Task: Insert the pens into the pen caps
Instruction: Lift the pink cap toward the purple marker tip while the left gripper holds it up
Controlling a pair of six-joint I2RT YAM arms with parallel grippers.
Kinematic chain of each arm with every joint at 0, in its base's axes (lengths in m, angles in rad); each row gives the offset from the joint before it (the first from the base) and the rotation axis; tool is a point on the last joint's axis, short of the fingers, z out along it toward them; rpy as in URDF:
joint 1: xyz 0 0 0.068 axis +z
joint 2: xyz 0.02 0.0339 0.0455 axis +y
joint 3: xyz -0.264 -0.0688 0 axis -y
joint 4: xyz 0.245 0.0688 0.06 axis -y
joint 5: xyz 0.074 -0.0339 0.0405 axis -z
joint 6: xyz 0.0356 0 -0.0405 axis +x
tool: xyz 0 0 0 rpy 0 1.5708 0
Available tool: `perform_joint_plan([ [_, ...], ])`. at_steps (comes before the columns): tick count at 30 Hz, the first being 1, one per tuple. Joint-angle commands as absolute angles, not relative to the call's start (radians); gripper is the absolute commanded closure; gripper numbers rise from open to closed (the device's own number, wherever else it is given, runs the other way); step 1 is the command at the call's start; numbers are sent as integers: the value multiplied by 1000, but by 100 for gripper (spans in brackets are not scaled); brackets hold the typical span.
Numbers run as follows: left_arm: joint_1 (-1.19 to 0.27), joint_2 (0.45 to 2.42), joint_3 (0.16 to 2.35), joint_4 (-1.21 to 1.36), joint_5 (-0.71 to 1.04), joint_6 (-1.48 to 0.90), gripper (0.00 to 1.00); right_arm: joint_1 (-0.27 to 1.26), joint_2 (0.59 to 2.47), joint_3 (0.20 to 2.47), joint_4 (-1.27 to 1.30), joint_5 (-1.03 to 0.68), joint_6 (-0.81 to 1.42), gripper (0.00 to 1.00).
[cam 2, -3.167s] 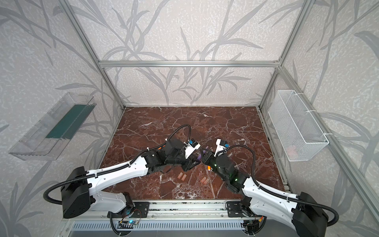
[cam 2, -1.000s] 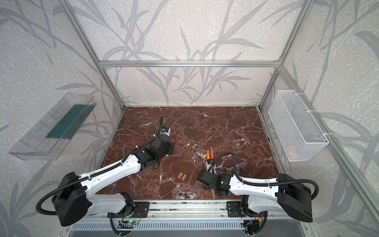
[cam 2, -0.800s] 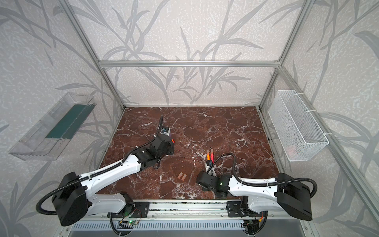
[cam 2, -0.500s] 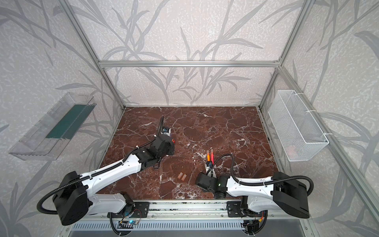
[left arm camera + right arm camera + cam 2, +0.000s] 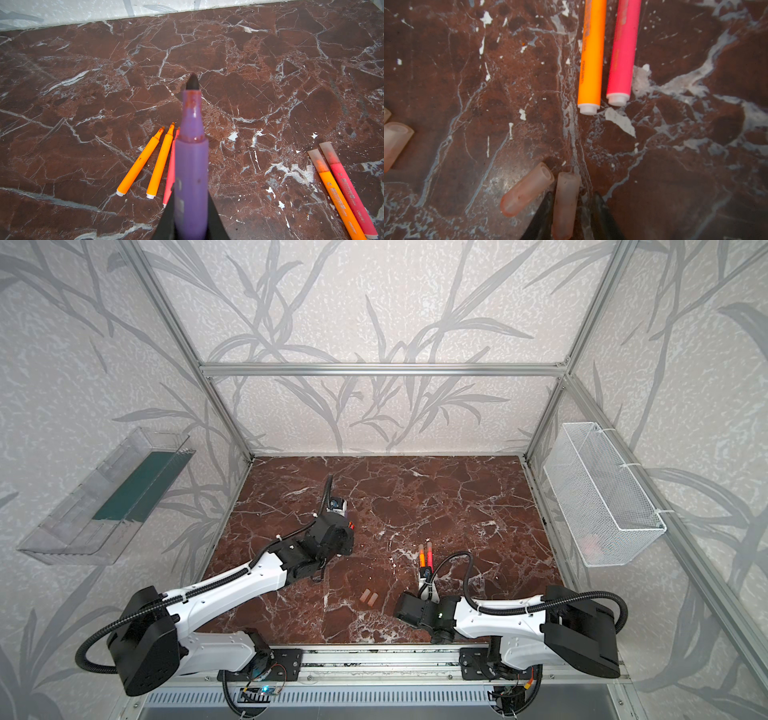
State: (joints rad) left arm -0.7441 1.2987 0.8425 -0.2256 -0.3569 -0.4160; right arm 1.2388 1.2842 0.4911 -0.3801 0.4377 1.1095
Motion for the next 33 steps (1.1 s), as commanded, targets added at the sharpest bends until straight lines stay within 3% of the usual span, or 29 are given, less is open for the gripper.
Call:
perform_joint_plan([
  [1,-743,1294,866,-238,-357,-433,100,1247,1310,514,-437,486,1131,68],
  [15,-743,1282,862,-240,-352,-433,100,1245,1422,552,-451,531,1153,68],
  [24,-743,1277,862,-250,-359,-434,100,1245,1447,549,-437,522,1160,83],
  [33,-744,1262,851,-235,-344,-433,100,1246,1363,541,-455,545,1169,87],
])
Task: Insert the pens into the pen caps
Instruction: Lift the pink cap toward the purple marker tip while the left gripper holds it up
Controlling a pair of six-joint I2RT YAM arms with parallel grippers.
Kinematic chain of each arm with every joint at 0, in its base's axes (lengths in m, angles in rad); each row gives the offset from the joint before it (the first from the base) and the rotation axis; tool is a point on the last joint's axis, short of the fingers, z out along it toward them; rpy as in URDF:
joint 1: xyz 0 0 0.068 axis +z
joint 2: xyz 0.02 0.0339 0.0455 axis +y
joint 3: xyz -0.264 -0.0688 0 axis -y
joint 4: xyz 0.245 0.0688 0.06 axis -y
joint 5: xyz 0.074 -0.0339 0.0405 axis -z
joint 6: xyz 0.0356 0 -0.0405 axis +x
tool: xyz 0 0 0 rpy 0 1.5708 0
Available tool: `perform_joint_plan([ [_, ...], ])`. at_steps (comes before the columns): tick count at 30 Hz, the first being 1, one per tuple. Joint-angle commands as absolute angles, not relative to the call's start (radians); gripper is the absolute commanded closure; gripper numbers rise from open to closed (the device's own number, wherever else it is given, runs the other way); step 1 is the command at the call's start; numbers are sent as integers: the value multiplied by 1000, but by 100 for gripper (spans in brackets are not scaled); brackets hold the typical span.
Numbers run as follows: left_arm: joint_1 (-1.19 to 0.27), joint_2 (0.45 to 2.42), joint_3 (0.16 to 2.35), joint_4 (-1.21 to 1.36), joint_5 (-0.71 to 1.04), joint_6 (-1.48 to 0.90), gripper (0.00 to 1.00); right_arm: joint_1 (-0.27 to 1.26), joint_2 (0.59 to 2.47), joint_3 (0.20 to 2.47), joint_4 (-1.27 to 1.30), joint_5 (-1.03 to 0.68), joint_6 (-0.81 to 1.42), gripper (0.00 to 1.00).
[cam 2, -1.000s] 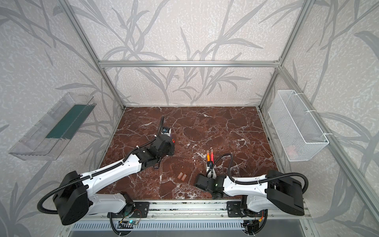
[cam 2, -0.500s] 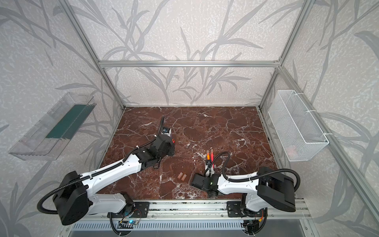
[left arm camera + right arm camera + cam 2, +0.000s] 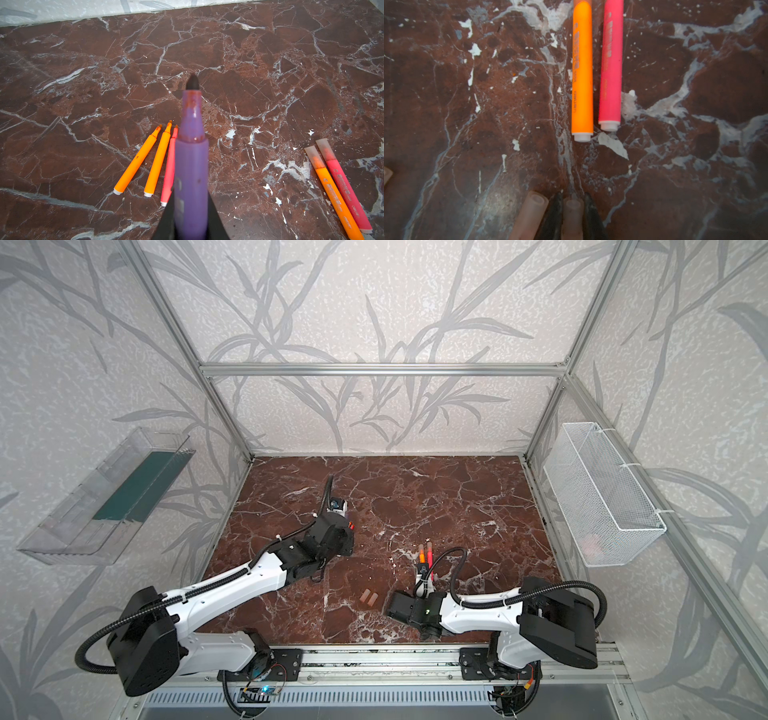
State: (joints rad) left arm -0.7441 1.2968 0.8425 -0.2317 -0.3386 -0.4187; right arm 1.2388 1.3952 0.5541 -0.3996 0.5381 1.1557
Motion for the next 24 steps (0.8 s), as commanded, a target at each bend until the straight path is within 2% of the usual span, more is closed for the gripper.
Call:
perform_joint_plan([
  [1,-743,1258,846,-227,-337,-433,100,1245,1348,541,-458,554,1170,88],
  [8,-740,1200,870,-306,-238,-548,100,1220,1178,568,-501,641,1128,88],
  [11,-735,1167,858,-301,-8,-708,100,1194,1092,605,-486,649,1064,88],
  [12,-735,1154,830,-241,97,-728,100,1175,1064,616,-466,641,1043,89],
  [16,-751,1136,723,-29,305,-803,100,1141,953,639,-396,651,990,90],
  [18,-804,1143,741,-75,303,-756,100,1131,878,624,-352,665,968,90],
  [21,-958,1146,768,-129,171,-693,100,1125,758,591,-327,691,962,90],
  [24,-1053,1152,756,-71,118,-693,100,1115,620,513,-276,713,960,91],
])
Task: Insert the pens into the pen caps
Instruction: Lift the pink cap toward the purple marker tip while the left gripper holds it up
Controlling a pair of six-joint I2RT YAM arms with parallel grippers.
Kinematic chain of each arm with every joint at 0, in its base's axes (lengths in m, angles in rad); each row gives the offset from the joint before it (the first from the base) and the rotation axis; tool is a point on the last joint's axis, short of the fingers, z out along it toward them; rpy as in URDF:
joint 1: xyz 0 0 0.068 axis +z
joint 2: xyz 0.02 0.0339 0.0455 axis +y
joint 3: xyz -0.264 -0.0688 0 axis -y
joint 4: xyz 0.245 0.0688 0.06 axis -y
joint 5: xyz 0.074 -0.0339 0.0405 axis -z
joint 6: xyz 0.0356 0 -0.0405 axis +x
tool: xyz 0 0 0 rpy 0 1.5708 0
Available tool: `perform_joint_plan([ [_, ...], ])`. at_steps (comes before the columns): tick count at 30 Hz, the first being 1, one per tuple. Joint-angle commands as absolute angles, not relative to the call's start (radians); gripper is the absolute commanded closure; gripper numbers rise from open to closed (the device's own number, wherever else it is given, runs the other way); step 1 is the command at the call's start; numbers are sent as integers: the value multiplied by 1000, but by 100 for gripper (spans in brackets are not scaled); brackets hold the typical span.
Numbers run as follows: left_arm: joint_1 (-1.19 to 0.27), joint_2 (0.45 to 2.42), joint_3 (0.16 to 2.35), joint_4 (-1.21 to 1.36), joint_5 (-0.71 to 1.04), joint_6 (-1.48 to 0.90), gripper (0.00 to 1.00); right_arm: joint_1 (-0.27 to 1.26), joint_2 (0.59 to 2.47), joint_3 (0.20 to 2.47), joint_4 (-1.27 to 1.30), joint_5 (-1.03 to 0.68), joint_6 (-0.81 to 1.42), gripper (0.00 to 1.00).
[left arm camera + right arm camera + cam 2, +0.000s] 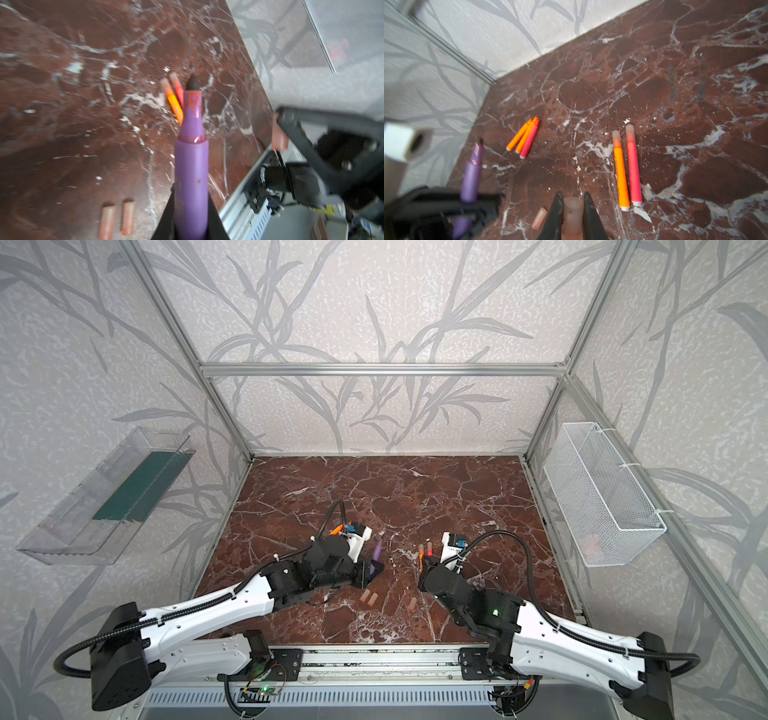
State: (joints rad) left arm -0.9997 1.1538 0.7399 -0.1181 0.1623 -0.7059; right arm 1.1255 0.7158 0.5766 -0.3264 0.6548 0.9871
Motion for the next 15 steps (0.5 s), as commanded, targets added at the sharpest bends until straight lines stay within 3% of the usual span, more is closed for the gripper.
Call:
perform_joint_plan([
  [1,-1069,1154,751,-49,118,-703,100,1108,586,489,-261,712,963,91],
  [7,-1146,1199,713,82,121,-745,100,1032,366,341,-133,623,994,90],
  [15,-1189,1295,715,183,114,-770,100,945,344,292,19,507,1024,90],
])
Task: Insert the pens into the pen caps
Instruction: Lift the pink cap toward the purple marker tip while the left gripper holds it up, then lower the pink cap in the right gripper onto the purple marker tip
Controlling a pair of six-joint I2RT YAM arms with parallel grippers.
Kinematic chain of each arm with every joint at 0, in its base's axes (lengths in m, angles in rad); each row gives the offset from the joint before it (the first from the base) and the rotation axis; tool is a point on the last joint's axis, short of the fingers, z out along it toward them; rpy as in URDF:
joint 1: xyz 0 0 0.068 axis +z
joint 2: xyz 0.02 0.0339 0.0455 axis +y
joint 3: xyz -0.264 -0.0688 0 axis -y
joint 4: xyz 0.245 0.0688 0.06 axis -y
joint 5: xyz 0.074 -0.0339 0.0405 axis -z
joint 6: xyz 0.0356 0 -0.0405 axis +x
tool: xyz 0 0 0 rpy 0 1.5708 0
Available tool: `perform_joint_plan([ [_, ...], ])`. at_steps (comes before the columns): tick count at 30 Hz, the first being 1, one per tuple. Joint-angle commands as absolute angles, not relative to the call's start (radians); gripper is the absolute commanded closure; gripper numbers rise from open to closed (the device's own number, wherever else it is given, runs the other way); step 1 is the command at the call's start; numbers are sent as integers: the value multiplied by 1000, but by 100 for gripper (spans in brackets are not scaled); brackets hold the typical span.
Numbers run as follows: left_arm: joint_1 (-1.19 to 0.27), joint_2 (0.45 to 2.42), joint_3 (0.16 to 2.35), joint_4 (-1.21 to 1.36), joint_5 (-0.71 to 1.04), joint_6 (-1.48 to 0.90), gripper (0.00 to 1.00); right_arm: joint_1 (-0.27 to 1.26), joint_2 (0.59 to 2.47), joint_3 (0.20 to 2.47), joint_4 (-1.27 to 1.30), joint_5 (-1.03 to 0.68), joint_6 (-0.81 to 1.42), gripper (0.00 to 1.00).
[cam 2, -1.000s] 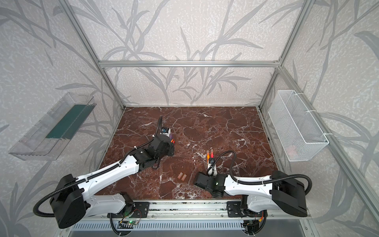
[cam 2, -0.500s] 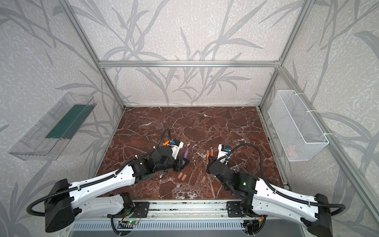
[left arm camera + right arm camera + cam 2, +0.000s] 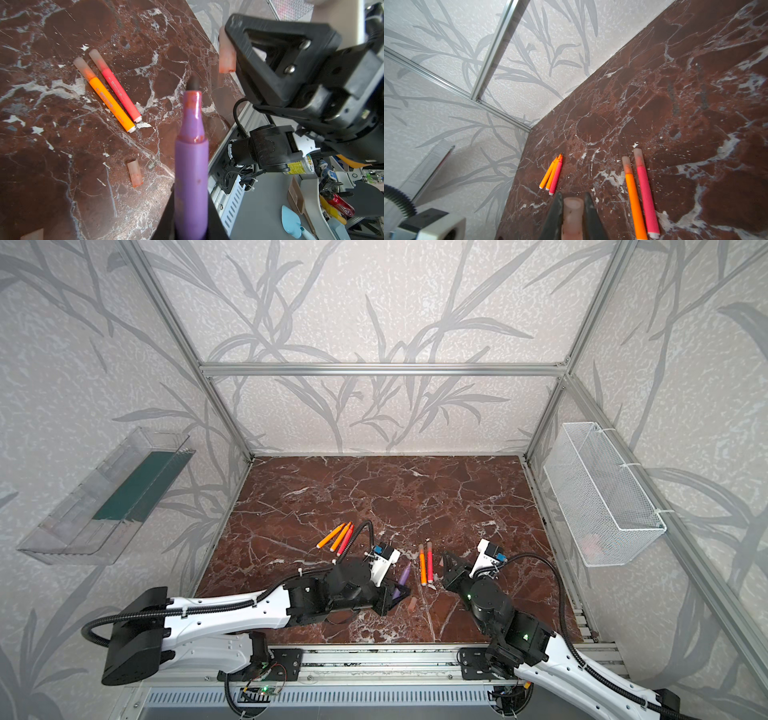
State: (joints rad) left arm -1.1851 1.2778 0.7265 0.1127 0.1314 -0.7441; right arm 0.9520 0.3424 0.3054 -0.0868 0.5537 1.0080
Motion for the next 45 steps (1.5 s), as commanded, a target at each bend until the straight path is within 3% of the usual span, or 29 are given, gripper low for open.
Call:
perform_joint_plan([
  [1,-1190,1306,714,197,119,-773,100,943,349,290,34,505,1027,90],
  [19,-1203,1450,763,282,176,-796,100,939,473,258,214,486,1095,90],
  [45,-1206,1430,769,265,159,-785,100,931,580,262,234,497,1119,91],
])
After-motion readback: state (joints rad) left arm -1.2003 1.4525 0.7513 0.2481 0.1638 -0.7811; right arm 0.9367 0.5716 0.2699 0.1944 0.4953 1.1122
